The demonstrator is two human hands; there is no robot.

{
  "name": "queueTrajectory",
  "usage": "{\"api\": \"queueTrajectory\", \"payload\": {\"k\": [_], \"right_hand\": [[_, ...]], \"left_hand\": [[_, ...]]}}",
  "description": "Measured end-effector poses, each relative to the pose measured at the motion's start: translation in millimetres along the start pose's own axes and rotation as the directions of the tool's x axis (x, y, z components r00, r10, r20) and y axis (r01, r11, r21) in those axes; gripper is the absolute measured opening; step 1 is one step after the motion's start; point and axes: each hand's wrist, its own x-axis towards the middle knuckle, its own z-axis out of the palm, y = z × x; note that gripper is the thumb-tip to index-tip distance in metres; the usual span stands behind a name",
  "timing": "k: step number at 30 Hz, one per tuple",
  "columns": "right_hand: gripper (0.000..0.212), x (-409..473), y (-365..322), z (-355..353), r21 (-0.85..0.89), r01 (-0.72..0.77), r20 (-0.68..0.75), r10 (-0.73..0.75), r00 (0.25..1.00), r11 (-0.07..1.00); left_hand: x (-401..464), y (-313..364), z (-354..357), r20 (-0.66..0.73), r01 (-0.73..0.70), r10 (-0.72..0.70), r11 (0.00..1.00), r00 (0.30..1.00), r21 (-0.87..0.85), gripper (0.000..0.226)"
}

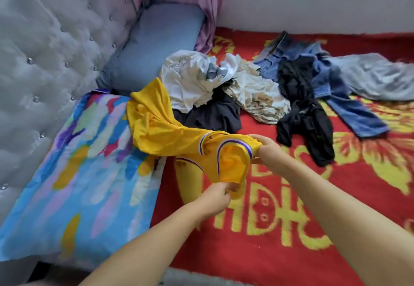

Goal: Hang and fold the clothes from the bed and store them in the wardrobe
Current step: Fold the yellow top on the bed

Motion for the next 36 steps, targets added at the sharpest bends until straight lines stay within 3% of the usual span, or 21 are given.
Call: {"api": "queueTrajectory", "payload": {"k": [2,4,6,8,11,13,15,17,19,22,25,27,29,31,32,36], "right_hand": [[0.043,-26,-25,-26,0.074,0.053,0.031,-0.056,0.998,0.996],[0.036,-52,-52,-47,0.153,0.110,0.049,-0.119,0.992,0.982],[0.025,-76,-81,-61,0.234,0.165,0.043,-0.179,0.983,0.958],[0.023,-96,-111,-68,0.238,0.247,0.067,-0.269,0.961,0.939],[0.036,-116,-149,-69,0.146,0.364,0.079,-0.377,0.923,0.920],[0.025,-125,-169,-69,0.139,0.420,0.043,-0.429,0.902,0.897],[0.014,-133,-185,-68,0.144,0.444,0.071,-0.456,0.887,0.885],[0.009,-139,-196,-67,0.146,0.454,0.129,-0.472,0.872,0.879],[0.008,-142,-202,-67,0.131,0.481,0.137,-0.496,0.857,0.867],[0.035,-145,-200,-72,0.042,0.514,0.108,-0.515,0.850,0.857],[0.066,-147,-179,-73,-0.160,0.362,0.131,-0.344,0.930,0.918],[0.075,-142,-158,-56,-0.346,0.239,0.126,-0.207,0.970,0.907],[0.057,-126,-139,-36,-0.503,0.206,-0.014,-0.246,0.969,0.839],[0.018,-109,-133,-25,-0.510,0.232,-0.159,-0.356,0.921,0.828],[0.010,-102,-134,-26,-0.505,0.226,-0.203,-0.369,0.907,0.833],[0.017,-78,-134,-59,-0.581,0.088,-0.307,-0.318,0.897,0.809]], "left_hand": [[-2,25,-8,-0.186,-0.062,0.063,0.998,0.981,0.011,0.041],[-9,51,-23,-0.422,-0.154,0.151,0.988,0.894,0.027,0.028],[-18,80,-37,-0.545,-0.234,0.248,0.968,0.801,0.097,0.026],[-29,113,-45,-0.585,-0.336,0.368,0.927,0.723,0.167,0.046],[-49,167,-52,-0.591,-0.579,0.583,0.783,0.558,0.226,0.067],[-62,200,-63,-0.596,-0.674,0.652,0.700,0.468,0.237,0.085],[-72,224,-81,-0.571,-0.743,0.710,0.625,0.413,0.239,0.098],[-70,234,-99,-0.433,-0.845,0.814,0.501,0.387,0.186,0.100],[-65,238,-111,-0.372,-0.859,0.830,0.493,0.417,0.139,0.092],[-67,247,-119,-0.499,-0.769,0.704,0.629,0.505,0.111,0.059],[-67,259,-133,-0.657,-0.729,0.589,0.679,0.472,0.085,0.018],[-69,272,-144,-0.664,-0.726,0.582,0.682,0.470,0.084,0.014],[-74,285,-150,-0.614,-0.713,0.590,0.698,0.524,0.062,0.019],[-78,294,-156,-0.550,-0.705,0.599,0.708,0.582,0.026,0.028],[-80,295,-162,-0.531,-0.700,0.603,0.714,0.595,0.026,0.031],[-91,280,-203,-0.592,-0.622,0.557,0.774,0.582,0.117,0.025]]}}
